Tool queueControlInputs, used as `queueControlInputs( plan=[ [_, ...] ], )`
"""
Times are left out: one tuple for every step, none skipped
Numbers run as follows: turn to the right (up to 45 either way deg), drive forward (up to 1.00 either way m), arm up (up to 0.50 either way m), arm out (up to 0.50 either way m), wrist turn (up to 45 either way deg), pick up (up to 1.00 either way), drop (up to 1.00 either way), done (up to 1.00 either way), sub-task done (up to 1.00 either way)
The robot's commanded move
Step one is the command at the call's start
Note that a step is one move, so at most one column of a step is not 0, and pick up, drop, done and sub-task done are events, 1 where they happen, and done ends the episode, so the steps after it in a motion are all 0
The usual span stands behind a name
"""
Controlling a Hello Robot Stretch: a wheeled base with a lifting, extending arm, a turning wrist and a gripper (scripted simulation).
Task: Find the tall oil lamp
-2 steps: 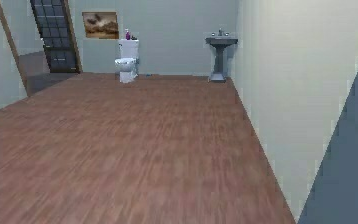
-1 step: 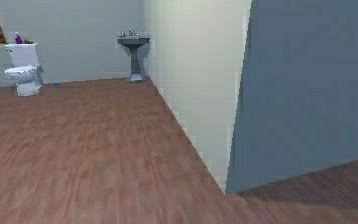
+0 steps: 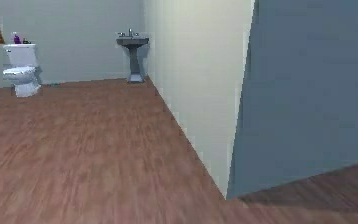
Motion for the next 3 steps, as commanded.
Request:
queueControlInputs(
  plan=[
    [-27.0, 0.0, 0.0, 0.0, 0.0, 0.0, 0.0, 0.0, 0.0],
    [0.0, 0.4, 0.0, 0.0, 0.0, 0.0, 0.0, 0.0, 0.0],
    [-27.0, 0.0, 0.0, 0.0, 0.0, 0.0, 0.0, 0.0, 0.0]
  ],
)
